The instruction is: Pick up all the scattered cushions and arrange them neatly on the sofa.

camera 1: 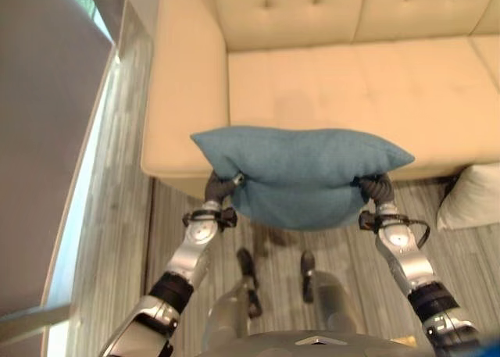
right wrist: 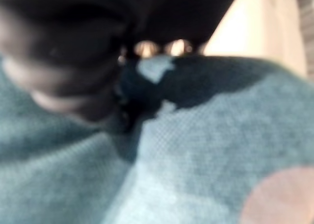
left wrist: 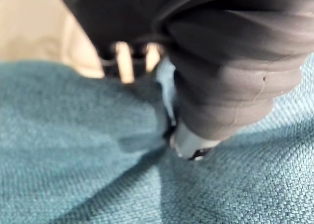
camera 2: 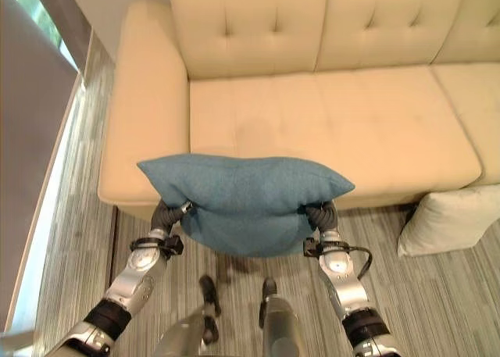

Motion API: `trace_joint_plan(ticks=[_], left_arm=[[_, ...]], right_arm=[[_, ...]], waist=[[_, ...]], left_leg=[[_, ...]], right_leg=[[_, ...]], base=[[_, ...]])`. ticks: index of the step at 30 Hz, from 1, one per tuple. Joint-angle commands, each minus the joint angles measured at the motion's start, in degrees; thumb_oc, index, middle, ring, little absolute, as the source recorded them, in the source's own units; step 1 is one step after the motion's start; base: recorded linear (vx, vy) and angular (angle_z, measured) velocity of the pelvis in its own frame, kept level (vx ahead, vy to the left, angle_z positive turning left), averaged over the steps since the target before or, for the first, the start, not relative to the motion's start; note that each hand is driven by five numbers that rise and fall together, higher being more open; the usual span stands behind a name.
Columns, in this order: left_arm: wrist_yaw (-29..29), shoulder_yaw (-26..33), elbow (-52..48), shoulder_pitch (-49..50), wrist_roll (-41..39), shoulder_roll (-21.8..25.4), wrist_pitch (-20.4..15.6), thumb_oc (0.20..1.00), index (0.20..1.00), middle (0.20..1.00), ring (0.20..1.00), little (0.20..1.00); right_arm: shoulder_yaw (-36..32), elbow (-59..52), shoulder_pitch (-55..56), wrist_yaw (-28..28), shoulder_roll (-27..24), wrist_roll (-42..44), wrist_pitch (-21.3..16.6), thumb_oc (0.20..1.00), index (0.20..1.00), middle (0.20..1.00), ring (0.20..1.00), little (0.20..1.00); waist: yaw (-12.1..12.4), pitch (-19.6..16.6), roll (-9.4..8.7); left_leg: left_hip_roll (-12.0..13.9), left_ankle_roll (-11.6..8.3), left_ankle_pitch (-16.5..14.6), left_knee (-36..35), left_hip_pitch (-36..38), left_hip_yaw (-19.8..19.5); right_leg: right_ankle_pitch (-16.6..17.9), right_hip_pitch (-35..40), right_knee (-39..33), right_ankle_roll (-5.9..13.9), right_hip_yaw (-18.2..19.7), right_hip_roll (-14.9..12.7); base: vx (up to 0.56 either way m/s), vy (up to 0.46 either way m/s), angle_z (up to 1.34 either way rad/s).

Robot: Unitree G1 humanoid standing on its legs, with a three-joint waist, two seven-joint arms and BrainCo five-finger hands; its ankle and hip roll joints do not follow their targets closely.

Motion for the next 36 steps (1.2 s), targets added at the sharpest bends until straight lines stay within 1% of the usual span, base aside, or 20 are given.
trace_joint_plan(ticks=[1, 5, 7, 8, 10, 12, 13, 15, 16, 17, 19, 20, 23, 25, 29, 30, 31, 33, 34, 36], left_arm=[[-4.27, -1.42, -5.99, -1.55, 3.14, -2.90, -2.16, 0.200, 0.200, 0.200, 0.200, 0.200], [-4.77, -1.00, -6.10, 0.28, 3.97, -2.67, -1.14, 0.200, 0.200, 0.200, 0.200, 0.200], [-4.91, -0.36, -6.46, 0.68, 4.06, -2.42, -1.05, 0.200, 0.200, 0.200, 0.200, 0.200], [-4.91, -0.37, -6.46, 0.68, 4.06, -2.42, -1.05, 0.200, 0.200, 0.200, 0.200, 0.200], [-5.60, 0.94, -6.72, 1.93, 3.97, -2.20, -0.66, 0.200, 0.200, 0.200, 0.200, 0.200], [-5.83, 0.97, -6.35, 2.00, 4.06, -2.33, -0.71, 0.200, 0.200, 0.200, 0.200, 0.200], [-6.25, 0.92, -5.69, 2.68, 3.95, -3.12, -0.63, 0.200, 0.200, 0.200, 0.200, 0.200], [-6.28, 0.84, -5.33, 2.70, 3.61, -3.44, -0.45, 0.200, 0.200, 0.200, 0.200, 0.200], [-6.29, 0.67, -5.09, 2.71, 3.17, -3.77, -0.45, 0.200, 0.200, 0.200, 0.200, 0.200], [-6.18, 0.52, -5.12, 2.25, 2.33, -4.15, -0.43, 0.200, 0.200, 0.200, 0.200, 0.200], [-6.02, 0.66, -5.30, 2.60, 2.23, -4.40, -0.50, 0.200, 0.200, 0.200, 0.200, 0.200], [-5.47, 0.56, -5.20, 2.59, 1.40, -4.94, -0.16, 0.200, 0.200, 0.200, 0.200, 0.200], [-5.48, 0.44, -5.07, 2.61, 1.36, -5.11, 0.06, 0.200, 0.200, 0.200, 0.200, 0.200], [-5.87, 0.92, -5.69, 3.53, 1.57, -4.67, 0.31, 0.200, 0.200, 0.200, 0.200, 0.200], [-6.18, 1.32, -5.95, 4.79, 2.67, -4.39, 0.91, 0.200, 0.200, 0.200, 0.200, 0.200], [-6.62, 1.50, -6.43, 5.51, 2.80, -4.09, 1.13, 0.200, 0.200, 0.200, 0.200, 0.200], [-6.62, 1.50, -6.44, 5.52, 2.80, -4.07, 1.13, 0.200, 0.200, 0.200, 0.200, 0.200], [-6.34, 2.20, -6.78, 5.29, 2.66, -3.50, 0.88, 0.200, 0.200, 0.200, 0.200, 0.200], [-6.14, 2.37, -6.79, 4.71, 2.35, -3.00, 0.87, 0.200, 0.200, 0.200, 0.200, 0.200], [-5.92, 2.70, -6.59, 4.33, 2.44, -2.80, 0.70, 0.200, 0.200, 0.200, 0.200, 0.200]], right_arm=[[0.19, -4.87, -2.83, 2.50, 0.94, -2.75, -2.38, 0.200, 0.200, 0.200, 0.200, 0.200], [-0.04, -5.09, -0.80, 3.83, 0.96, -3.29, -1.37, 0.200, 0.200, 0.200, 0.200, 0.200], [0.22, -4.81, -0.53, 4.18, 1.32, -3.76, -1.03, 0.200, 0.200, 0.200, 0.200, 0.200], [0.22, -4.81, -0.53, 4.18, 1.33, -3.76, -1.03, 0.200, 0.200, 0.200, 0.200, 0.200], [0.56, -5.22, -0.05, 5.09, 1.18, -4.86, -0.40, 0.200, 0.200, 0.200, 0.200, 0.200], [0.44, -5.50, 0.28, 5.38, 0.79, -5.09, -0.33, 0.200, 0.200, 0.200, 0.200, 0.200], [0.22, -6.44, 0.93, 5.40, -0.08, -5.15, -0.33, 0.200, 0.200, 0.200, 0.200, 0.200], [-0.01, -6.87, 1.39, 5.41, -0.24, -5.08, -0.31, 0.200, 0.200, 0.200, 0.200, 0.200], [-0.33, -7.39, 1.96, 5.41, -0.57, -4.87, -0.37, 0.200, 0.200, 0.200, 0.200, 0.200], [-0.90, -8.04, 2.39, 4.81, -1.56, -4.73, -0.36, 0.200, 0.200, 0.200, 0.200, 0.200], [-0.78, -8.47, 2.66, 4.95, -1.78, -4.25, -0.29, 0.200, 0.200, 0.200, 0.200, 0.200], [-0.78, -8.92, 2.51, 4.65, -1.83, -3.27, -0.20, 0.200, 0.200, 0.200, 0.200, 0.200], [-0.79, -9.21, 2.35, 4.66, -1.94, -3.01, 0.00, 0.200, 0.200, 0.200, 0.200, 0.200], [-0.49, -9.64, 1.47, 4.79, -1.93, -2.20, 0.00, 0.200, 0.200, 0.200, 0.200, 0.200], [-0.74, -10.38, 1.69, 4.99, -1.33, -2.73, 0.04, 0.200, 0.200, 0.200, 0.200, 0.200], [-0.63, -11.11, 1.81, 5.59, -0.71, -3.04, 0.27, 0.200, 0.200, 0.200, 0.200, 0.200], [-0.64, -11.14, 1.82, 5.59, -0.69, -3.05, 0.28, 0.200, 0.200, 0.200, 0.200, 0.200], [-0.11, -10.74, 0.79, 5.62, -0.04, -3.35, 0.27, 0.200, 0.200, 0.200, 0.200, 0.200], [0.30, -11.01, 0.16, 5.98, 0.58, -3.62, 0.40, 0.200, 0.200, 0.200, 0.200, 0.200], [0.34, -11.13, -0.11, 5.93, 0.80, -3.77, 0.28, 0.200, 0.200, 0.200, 0.200, 0.200]], waist=[[0.53, -1.26, 0.22], [0.18, -1.84, 0.31], [0.70, -1.74, 0.23], [0.72, -1.77, 0.24], [1.87, -2.23, -0.39], [1.81, -2.35, -0.58], [1.62, -3.17, -0.89], [1.32, -3.35, -1.00], [1.07, -3.19, -1.32], [0.63, -2.85, -2.06], [0.51, -2.88, -1.89], [0.83, -2.49, -1.76], [1.05, -2.56, -1.87], [3.59, -2.59, -0.95], [3.75, -3.51, -0.60], [4.23, -3.37, -0.69], [4.34, -3.31, -0.74], [4.99, -2.51, -0.83], [4.95, -1.81, -0.87], [5.01, -1.67, -0.82]], left_leg=[[-0.40, -2.12, -8.31, 3.63, 5.98, -3.89], [-0.64, -1.18, -9.00, 1.36, 11.03, -1.54], [-0.72, -1.15, -9.60, 1.22, 12.79, 0.06], [-0.71, -1.16, -9.60, 1.21, 12.76, 0.07], [0.10, -1.74, -10.63, 1.46, 15.61, 2.17], [0.09, -1.93, -11.14, 2.14, 15.61, 2.25], [1.00, -3.04, -11.51, 4.36, 15.68, 2.41], [1.59, -3.69, -11.57, 5.86, 15.30, 2.24], [2.66, -4.54, -11.68, 9.81, 13.84, 1.89], [6.10, -6.26, -10.30, 18.46, 9.83, 2.35], [6.79, -6.36, -10.37, 19.85, 9.33, 2.02], [5.47, -5.86, -10.46, 19.07, 6.99, -0.87], [4.41, -5.52, -10.36, 17.36, 5.29, -2.64], [2.49, -5.99, -3.81, 4.75, 1.67, -8.67], [1.71, -4.81, -4.07, 3.31, 4.13, -8.07], [0.93, -3.90, -4.79, 3.62, 5.37, -7.43], [0.91, -3.88, -4.82, 3.61, 5.48, -7.30], [0.68, -2.75, -5.97, 4.21, 6.26, -5.82], [0.67, -2.01, -6.69, 4.89, 6.63, -5.17], [0.67, -1.64, -7.24, 5.27, 6.70, -4.74]], right_leg=[[9.44, 5.26, -7.74, 5.85, -0.65, -0.69], [8.95, 6.01, -4.13, 6.84, 0.17, 0.15], [9.30, 6.60, -4.04, 7.01, -2.48, -0.92], [9.33, 6.57, -4.07, 7.01, -2.46, -0.90], [10.45, 8.42, -6.95, 6.94, -10.30, -3.38], [9.93, 9.73, -8.32, 6.72, -10.26, -3.10], [8.49, 12.57, -11.31, 5.32, -9.88, -1.70], [7.99, 13.64, -12.49, 4.74, -9.27, -0.86], [7.55, 14.54, -13.35, 3.88, -9.12, -0.29], [6.79, 15.77, -14.59, 2.22, -9.95, 0.25], [6.26, 16.69, -15.43, 1.62, -10.15, 0.93], [5.83, 17.43, -16.31, 1.53, -9.68, 1.11], [5.80, 17.65, -16.78, 1.61, -9.47, 0.95], [4.87, 18.74, -17.29, 2.06, -7.54, 2.57], [3.78, 19.65, -16.10, 2.74, -6.91, 1.72], [3.30, 19.53, -13.51, 2.97, -5.76, 0.76], [3.22, 19.50, -13.36, 2.99, -5.63, 0.71], [3.41, 17.60, -8.60, 3.86, -5.03, -0.69], [3.80, 15.07, -3.49, 4.70, -4.17, -1.28], [3.76, 13.87, -1.05, 5.15, -4.08, -1.65]], base=[[0.10, 0.150, -0.45], [0.09, 0.076, -0.55], [0.05, 0.019, -0.68], [0.05, -0.043, -0.82], [0.11, -0.174, -0.92], [0.09, -0.199, -0.37], [0.10, -0.219, 0.07], [0.08, -0.200, 0.00], [0.06, -0.331, -0.02], [0.03, -0.262, 0.21], [0.06, -0.153, 0.45], [0.07, -0.082, 0.26], [0.07, -0.010, 0.11], [0.24, 0.093, 0.14], [0.22, 0.150, -0.36], [0.19, 0.180, -0.70], [0.15, 0.174, -0.78], [0.07, 0.150, -0.60], [0.07, 0.128, -0.49], [0.09, 0.082, -0.24]])
